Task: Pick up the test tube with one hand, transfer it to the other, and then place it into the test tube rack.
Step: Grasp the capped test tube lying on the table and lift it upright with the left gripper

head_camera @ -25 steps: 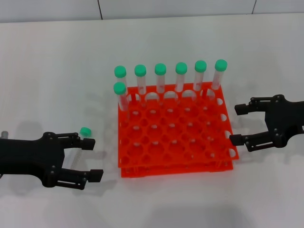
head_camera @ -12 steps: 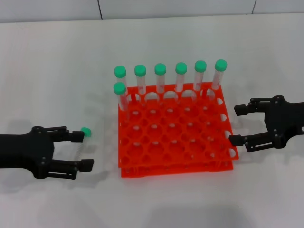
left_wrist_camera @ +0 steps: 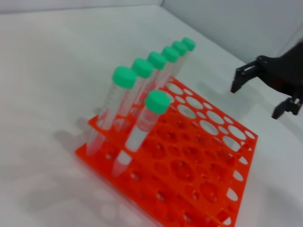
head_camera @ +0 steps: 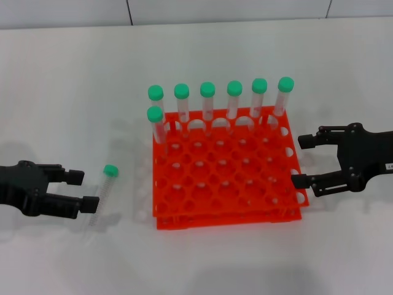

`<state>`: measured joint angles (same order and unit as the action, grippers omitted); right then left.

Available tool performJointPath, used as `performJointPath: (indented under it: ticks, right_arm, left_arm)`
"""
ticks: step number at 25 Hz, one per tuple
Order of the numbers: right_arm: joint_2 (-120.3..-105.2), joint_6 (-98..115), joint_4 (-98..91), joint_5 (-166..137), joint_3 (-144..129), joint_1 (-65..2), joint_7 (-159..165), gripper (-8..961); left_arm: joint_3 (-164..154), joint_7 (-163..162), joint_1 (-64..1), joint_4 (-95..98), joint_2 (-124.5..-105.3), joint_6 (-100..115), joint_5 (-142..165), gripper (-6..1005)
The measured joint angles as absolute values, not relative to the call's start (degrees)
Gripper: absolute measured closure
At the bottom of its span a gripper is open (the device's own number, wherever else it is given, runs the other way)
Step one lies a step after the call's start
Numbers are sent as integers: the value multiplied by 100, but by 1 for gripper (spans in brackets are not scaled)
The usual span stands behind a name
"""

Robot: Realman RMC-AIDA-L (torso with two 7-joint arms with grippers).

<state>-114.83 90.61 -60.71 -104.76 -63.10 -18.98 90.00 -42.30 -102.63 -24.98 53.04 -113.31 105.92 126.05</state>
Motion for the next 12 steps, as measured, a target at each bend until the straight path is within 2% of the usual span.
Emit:
performJointPath:
  ticks: [6,12]
  right_arm:
    - [-11494,9062,-6063,-10396,-6310,-1899,9001,110]
    - [-11496,9062,-6030,-10334,-6310,-1884,9000,110]
  left_arm:
    - [-4227,-11283,-2694,5308,-11298,10591,12921,105]
    - [-4238,-11992,-3032,5316,-11164,10588,13487,105]
